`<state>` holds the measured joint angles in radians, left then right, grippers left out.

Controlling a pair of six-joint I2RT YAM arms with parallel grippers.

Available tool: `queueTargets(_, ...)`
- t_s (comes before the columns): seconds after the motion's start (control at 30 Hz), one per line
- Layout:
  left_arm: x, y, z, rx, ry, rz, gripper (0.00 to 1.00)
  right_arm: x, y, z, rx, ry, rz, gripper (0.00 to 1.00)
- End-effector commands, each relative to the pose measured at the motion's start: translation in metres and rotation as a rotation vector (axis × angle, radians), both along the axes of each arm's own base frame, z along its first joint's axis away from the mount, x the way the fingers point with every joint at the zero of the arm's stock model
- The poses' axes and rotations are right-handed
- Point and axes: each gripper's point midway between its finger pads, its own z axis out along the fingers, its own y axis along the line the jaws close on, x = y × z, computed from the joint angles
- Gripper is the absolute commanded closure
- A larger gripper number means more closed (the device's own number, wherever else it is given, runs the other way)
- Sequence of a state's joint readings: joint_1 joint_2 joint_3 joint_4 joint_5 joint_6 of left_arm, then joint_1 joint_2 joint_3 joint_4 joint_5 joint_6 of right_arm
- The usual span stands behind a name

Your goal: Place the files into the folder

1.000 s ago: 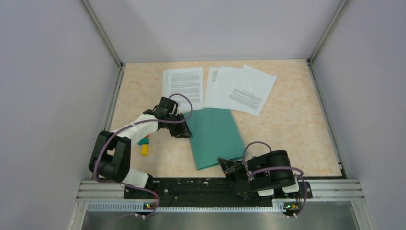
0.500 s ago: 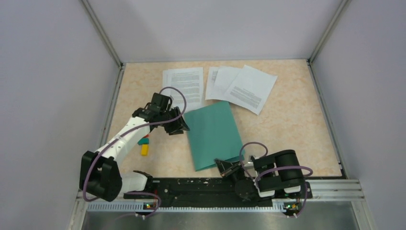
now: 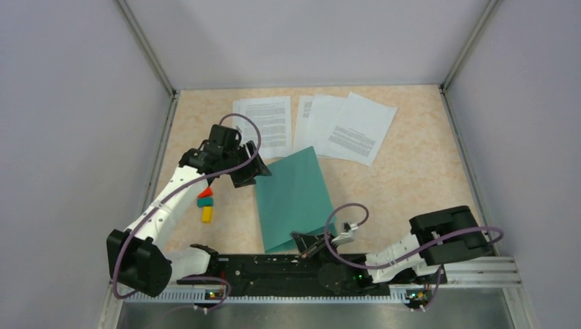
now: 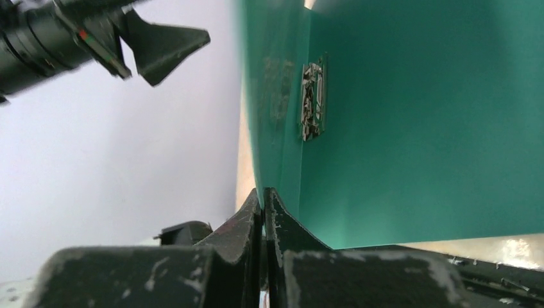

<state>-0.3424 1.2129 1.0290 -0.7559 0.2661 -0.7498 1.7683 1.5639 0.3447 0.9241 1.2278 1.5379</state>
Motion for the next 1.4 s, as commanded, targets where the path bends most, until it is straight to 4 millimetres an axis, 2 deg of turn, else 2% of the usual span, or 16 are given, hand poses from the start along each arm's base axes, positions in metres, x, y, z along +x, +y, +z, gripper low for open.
queueTargets(0.0, 0.005, -0.001, 0.024, 0.005, -0.058, 0.006, 0.29, -0.008, 0.002, -0.009, -0.293, 0.006, -0.003, 1.0)
queueTargets(0.1, 0.007, -0.006, 0.031, 0.015, -0.075, 0.002, 0.22, -0.009, -0.002, -0.008, -0.502, -0.041, -0.006, 1.0)
queueTargets(0.3, 0.018, -0.013, 0.056, 0.065, -0.113, -0.009, 0.18, -0.01, 0.004, 0.002, -0.706, -0.126, 0.013, 1.0)
queueTargets(0.43, 0.027, -0.016, 0.07, 0.12, -0.141, -0.014, 0.16, -0.01, 0.011, 0.016, -0.832, -0.19, 0.021, 1.0)
queueTargets(0.67, 0.036, -0.017, 0.073, 0.234, -0.16, 0.014, 0.15, -0.013, 0.022, 0.029, -0.975, -0.254, 0.034, 1.0)
queueTargets(0.8, 0.041, -0.019, 0.077, 0.274, -0.17, 0.019, 0.16, -0.015, 0.03, 0.036, -1.029, -0.284, 0.04, 1.0)
queueTargets(1.17, 0.045, -0.009, 0.076, 0.362, -0.169, 0.024, 0.21, -0.019, 0.042, 0.043, -1.134, -0.333, 0.052, 1.0)
queueTargets(1.27, 0.043, -0.005, 0.073, 0.378, -0.167, 0.034, 0.26, -0.019, 0.044, 0.044, -1.151, -0.337, 0.051, 1.0)
queueTargets(1.37, 0.043, -0.002, 0.07, 0.39, -0.169, 0.039, 0.36, -0.02, 0.045, 0.045, -1.159, -0.339, 0.056, 1.0)
